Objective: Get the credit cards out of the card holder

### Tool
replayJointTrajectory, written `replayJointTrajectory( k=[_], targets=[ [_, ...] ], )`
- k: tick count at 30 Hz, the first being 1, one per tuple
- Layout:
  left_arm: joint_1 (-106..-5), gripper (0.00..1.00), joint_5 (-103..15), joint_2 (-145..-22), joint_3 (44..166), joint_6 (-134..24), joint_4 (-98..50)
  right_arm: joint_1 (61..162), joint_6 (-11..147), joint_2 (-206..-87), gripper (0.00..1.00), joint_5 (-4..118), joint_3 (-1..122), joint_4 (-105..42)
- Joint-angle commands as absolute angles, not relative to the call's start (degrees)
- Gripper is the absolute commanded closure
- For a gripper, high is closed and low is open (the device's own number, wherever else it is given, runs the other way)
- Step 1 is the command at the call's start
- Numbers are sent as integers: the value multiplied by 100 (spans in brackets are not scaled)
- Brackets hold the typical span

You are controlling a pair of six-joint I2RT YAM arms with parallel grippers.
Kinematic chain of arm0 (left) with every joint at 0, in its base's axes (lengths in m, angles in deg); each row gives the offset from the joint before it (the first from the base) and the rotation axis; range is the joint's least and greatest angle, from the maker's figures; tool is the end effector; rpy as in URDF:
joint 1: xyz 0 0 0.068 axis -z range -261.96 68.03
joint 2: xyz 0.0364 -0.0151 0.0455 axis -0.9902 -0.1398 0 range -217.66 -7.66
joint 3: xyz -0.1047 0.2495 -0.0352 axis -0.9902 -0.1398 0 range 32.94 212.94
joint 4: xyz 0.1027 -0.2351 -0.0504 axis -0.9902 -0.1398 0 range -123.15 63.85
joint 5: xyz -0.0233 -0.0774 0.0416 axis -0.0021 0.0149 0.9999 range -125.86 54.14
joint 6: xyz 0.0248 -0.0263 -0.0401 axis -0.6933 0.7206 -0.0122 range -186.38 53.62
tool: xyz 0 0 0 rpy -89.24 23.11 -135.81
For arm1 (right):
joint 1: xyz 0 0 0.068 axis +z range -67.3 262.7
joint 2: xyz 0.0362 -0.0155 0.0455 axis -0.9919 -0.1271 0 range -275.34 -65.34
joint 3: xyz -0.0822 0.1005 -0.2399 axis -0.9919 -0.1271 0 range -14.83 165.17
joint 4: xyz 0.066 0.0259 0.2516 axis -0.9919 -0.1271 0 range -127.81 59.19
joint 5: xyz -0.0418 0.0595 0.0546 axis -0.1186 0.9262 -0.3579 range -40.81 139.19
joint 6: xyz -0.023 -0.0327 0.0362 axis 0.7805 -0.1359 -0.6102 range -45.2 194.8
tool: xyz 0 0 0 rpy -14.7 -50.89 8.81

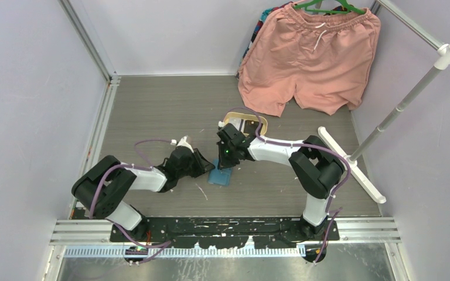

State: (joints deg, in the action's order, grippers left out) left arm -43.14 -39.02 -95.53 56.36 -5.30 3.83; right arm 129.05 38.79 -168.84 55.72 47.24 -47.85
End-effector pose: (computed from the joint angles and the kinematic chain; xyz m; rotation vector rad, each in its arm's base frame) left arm 0.2016 -0.1647 0.1201 -0.4238 2.3328 -0.9975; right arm 0.2470 0.2648 0.1598 -0.2901 2.7178 0.6251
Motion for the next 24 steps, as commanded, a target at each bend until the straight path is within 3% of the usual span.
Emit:
replayJointTrajectory(
  k=[1,24],
  targets=[
    [-4237,79,-3902,-9638,5499,-635,13,13093,3969,-17068,99,5577,4543,-5520],
    [-4241,80,-3822,-9674,5509,-688,-57,13077,4051,-16407,99,6037,4321,-5415]
  ],
)
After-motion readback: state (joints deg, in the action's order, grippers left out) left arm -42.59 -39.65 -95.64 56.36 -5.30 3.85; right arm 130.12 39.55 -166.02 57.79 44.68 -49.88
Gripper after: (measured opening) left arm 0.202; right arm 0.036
